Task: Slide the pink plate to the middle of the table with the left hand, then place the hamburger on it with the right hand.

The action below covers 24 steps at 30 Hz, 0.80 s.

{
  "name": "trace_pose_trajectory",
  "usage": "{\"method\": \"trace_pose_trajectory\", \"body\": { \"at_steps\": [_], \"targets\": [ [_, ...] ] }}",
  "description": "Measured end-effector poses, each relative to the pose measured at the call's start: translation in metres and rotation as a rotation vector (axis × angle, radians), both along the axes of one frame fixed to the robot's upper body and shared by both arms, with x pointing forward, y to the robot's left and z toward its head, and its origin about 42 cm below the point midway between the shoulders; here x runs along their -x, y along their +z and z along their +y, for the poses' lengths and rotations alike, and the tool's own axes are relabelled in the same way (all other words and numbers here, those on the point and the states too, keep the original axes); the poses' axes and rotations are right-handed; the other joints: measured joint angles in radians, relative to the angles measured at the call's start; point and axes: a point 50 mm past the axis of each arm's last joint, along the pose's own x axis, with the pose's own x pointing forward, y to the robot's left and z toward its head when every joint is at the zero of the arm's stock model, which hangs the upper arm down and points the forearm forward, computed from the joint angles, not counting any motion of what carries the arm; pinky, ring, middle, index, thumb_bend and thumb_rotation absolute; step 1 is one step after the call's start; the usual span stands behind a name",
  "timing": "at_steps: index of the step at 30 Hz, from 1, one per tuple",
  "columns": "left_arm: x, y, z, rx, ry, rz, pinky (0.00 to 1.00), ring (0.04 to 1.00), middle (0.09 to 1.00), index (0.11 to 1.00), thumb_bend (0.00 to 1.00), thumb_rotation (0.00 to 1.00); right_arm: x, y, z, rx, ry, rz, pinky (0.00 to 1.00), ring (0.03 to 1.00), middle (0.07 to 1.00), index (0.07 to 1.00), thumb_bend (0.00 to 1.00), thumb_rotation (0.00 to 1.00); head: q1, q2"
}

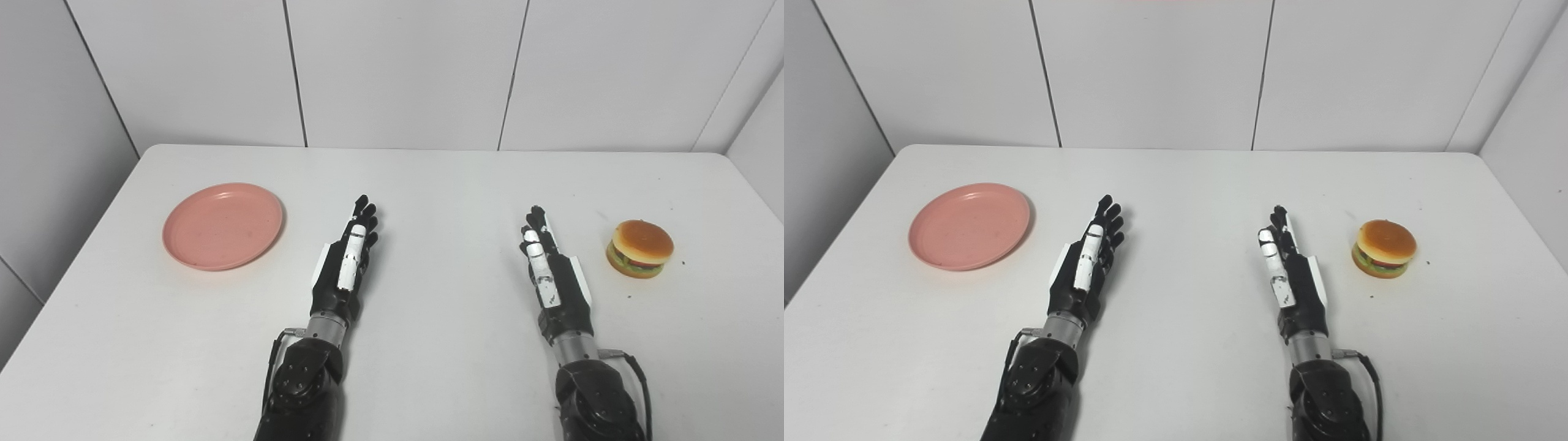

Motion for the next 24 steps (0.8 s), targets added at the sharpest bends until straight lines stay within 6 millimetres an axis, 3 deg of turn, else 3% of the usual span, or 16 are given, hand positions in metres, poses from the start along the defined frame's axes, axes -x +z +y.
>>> {"method": "trace_pose_trajectory", "body": {
  "at_steps": [9,13,15,17,19,24],
  "targets": [
    [0.000,0.000,0.000,0.000,0.000,0.000,1.00,1.000,1.000,1.000,0.39,1.00,0.000,0.000,0.001,0.006,0.002,-0.001,0.99,0.987,1.000,1.000,0.56,0.90,0.002,0.000],
    [0.000,0.000,0.001,0.008,0.006,0.001,1.00,1.000,1.000,0.995,0.38,1.00,0.000,0.000,0.000,0.006,0.001,0.000,0.99,0.992,1.000,1.000,0.58,0.92,0.038,-0.011],
    [0.000,0.001,0.003,0.029,0.016,0.002,1.00,1.000,1.000,0.989,0.38,1.00,0.000,0.000,0.000,0.007,0.003,-0.001,0.98,0.991,1.000,1.000,0.58,0.93,0.104,-0.028],
    [0.000,0.002,0.005,0.035,0.031,0.005,1.00,1.000,0.995,0.983,0.42,1.00,0.000,0.000,-0.001,0.004,0.015,-0.003,0.98,0.989,1.000,1.000,0.56,0.94,0.110,-0.029],
    [0.001,0.005,0.008,0.038,0.045,0.011,1.00,1.000,0.984,0.968,0.45,1.00,0.000,0.001,-0.004,0.004,0.021,-0.005,0.98,0.985,1.000,1.000,0.56,0.94,0.192,-0.055],
    [-0.004,0.022,0.021,0.053,0.091,0.003,0.94,0.920,0.903,0.881,0.49,1.00,-0.003,0.000,-0.015,-0.040,0.020,-0.009,1.00,0.989,1.000,1.000,0.61,0.89,0.264,-0.080]
  ]
}}
